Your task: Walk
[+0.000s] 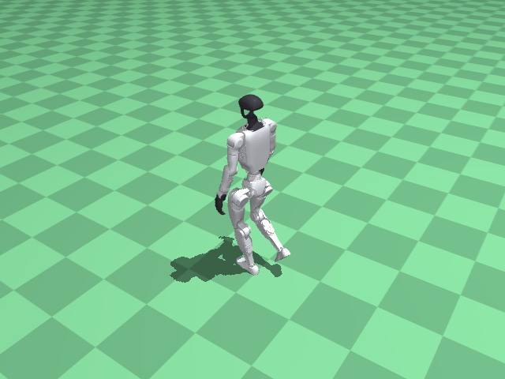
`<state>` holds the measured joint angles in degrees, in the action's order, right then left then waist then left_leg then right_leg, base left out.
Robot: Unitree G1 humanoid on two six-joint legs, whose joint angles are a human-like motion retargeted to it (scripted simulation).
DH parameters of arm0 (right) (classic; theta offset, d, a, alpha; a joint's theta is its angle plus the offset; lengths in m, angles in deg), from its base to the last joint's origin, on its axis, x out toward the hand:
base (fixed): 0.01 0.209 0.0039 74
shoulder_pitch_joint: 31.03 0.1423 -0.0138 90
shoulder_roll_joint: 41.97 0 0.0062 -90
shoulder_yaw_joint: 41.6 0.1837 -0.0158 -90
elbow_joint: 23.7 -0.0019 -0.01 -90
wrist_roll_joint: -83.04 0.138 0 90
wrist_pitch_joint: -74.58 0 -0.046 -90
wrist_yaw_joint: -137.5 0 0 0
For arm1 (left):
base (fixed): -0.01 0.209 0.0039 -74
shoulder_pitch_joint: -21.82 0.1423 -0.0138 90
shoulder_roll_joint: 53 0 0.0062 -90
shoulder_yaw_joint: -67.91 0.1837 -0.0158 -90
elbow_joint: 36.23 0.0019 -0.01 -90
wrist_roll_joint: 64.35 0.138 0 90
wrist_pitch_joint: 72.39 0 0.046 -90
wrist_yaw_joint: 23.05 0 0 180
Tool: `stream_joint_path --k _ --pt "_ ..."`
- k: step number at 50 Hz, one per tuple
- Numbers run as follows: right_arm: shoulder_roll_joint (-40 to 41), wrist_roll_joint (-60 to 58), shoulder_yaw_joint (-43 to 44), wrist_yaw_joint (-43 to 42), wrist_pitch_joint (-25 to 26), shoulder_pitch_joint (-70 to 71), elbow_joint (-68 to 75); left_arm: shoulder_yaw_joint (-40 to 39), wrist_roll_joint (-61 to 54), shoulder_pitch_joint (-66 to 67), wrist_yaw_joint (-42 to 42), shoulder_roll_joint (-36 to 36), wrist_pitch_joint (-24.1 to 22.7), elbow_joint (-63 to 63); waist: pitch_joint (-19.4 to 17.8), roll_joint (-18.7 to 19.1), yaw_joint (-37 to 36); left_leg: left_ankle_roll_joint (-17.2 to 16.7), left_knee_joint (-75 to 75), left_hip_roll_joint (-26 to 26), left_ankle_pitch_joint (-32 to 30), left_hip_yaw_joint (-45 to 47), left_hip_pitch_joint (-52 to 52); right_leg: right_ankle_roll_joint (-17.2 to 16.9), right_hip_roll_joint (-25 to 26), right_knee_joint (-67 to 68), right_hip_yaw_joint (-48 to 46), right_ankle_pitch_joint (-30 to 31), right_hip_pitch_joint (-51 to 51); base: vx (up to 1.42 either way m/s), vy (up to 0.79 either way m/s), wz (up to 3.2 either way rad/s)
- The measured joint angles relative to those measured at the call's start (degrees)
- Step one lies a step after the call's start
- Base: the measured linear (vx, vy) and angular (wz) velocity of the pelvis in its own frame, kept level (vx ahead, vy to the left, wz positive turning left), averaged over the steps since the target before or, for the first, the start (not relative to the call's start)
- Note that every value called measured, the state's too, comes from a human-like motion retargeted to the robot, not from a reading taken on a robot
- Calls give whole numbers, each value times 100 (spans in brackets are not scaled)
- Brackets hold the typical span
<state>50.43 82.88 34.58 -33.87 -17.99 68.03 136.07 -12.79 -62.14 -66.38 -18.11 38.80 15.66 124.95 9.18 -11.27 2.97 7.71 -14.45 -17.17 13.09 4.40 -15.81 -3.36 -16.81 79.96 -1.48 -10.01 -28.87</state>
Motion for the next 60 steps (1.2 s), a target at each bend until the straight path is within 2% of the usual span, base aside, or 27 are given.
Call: stream_joint_path --k 2,3,5,7,10,13,16,20,23,27,31,33,35,40,43,47,50,55,60 --pt "-28 36 49 -56 -9 -164 -16 58 32 -105 -95 -25 -15 -98 -4 19 192 -44 129 -55 95 -58 330 102 -143 -137 -118 -425 -364 52 1 -21" --pt "-59 64 84 -72 -4 -190 -35 55 39 -233 -128 -62 -15 -136 -65 137 238 -90 398 40 71 -125 630 139 -60 -363 -224 -518 -491 51 -1 -27" --pt "-80 92 133 -129 -14 -368 -43 99 34 -331 -229 -90 -60 -245 -76 141 410 -139 504 -13 161 -188 961 112 -125 -756 -297 -695 -792 49 -4 -21" --pt "-117 148 194 -155 5 -438 -28 89 -11 -546 -309 -168 -111 -344 -199 362 484 -216 904 202 162 -282 1470 33 113 -1478 -494 -606 -894 49 -7 -36" --pt "-131 225 278 -220 26 -621 70 99 -60 -734 -447 -252 -222 -521 -251 502 616 -285 1239 333 221 -351 1987 -231 334 -2604 -621 -344 -1071 47 -10 -35" --pt "-136 240 368 -240 49 -763 215 95 -53 -898 -533 -331 -338 -685 -239 668 680 -342 1471 487 306 -368 2357 -522 613 -3900 -690 37 -1144 45 -14 -41" --pt "-115 206 442 -268 70 -937 335 107 -2 -976 -590 -362 -420 -826 -155 673 736 -378 1419 457 469 -357 2559 -708 659 -4592 -601 146 -1323 44 -17 -39" --pt "-81 151 558 -264 97 -1065 489 100 65 -1047 -578 -355 -448 -904 -68 785 764 -477 1005 580 695 -411 2685 -675 740 -4908 -702 279 -1266 49 -18 -44" --pt "-37 151 596 -284 101 -1180 561 108 85 -920 -527 -231 -430 -854 -27 850 730 -585 356 672 697 -537 2713 -479 815 -4424 -725 352 -1206 52 -17 -63" --pt "-21 182 596 -280 109 -1224 575 187 91 -721 -340 -49 -357 -602 -99 1120 741 -885 -1235 1009 509 -685 2473 -142 1153 -3933 -864 188 -846 53 -13 -56" --pt "-4 246 540 -270 103 -1206 406 351 193 -483 -100 131 -283 -266 -200 1580 687 -1245 -3360 1698 -126 -646 1784 183 1872 -4014 -1021 20 -356 49 -9 -62" --pt "-7 276 520 -296 89 -1172 282 445 272 -365 -3 195 -238 -145 -221 1768 619 -1316 -4282 2035 -455 -601 1380 321 2192 -4113 -1043 -85 -159 48 -8 -71" --pt "-29 293 509 -351 68 -1093 154 533 342 -284 72 225 -186 -55 -242 1868 536 -1203 -5062 2349 -525 -501 945 406 2425 -4236 -1014 -205 32 48 -9 -71" --pt "-155 292 506 -625 13 -748 -170 613 418 -153 90 198 -89 48 -341 1844 229 -527 -6056 2794 566 -269 -159 406 2716 -4658 -773 -477 628 46 -10 -76" --pt "-247 256 539 -778 -11 -488 -386 565 429 -41 47 159 -72 43 -458 1744 19 -295 -5846 2691 1137 -252 -693 336 2787 -4991 -513 -586 1099 46 -10 -93" --pt "-366 250 551 -936 -70 -203 -702 466 434 221 -25 166 -101 35 -601 1620 -222 -302 -4836 2258 1404 -347 -1170 196 2815 -5298 -82 -727 1669 47 -7 -115" --pt "-437 311 543 -1039 -128 -4 -899 409 427 393 -71 210 -138 65 -678 1534 -328 -467 -3748 1820 1234 -491 -1383 82 2781 -5516 250 -816 2020 47 -4 -119" --pt "-498 387 510 -1144 -191 268 -1093 360 392 537 -155 295 -185 142 -716 1411 -364 -796 -1676 1105 583 -873 -1530 -18 2681 -5726 714 -1006 2403 44 0 -106" --pt "-446 337 427 -1161 -174 343 -1086 288 331 574 -207 348 -192 194 -668 1381 -367 -924 -764 733 365 -1273 -1736 -5 2777 -5470 1143 -1333 2569 43 1 -105"
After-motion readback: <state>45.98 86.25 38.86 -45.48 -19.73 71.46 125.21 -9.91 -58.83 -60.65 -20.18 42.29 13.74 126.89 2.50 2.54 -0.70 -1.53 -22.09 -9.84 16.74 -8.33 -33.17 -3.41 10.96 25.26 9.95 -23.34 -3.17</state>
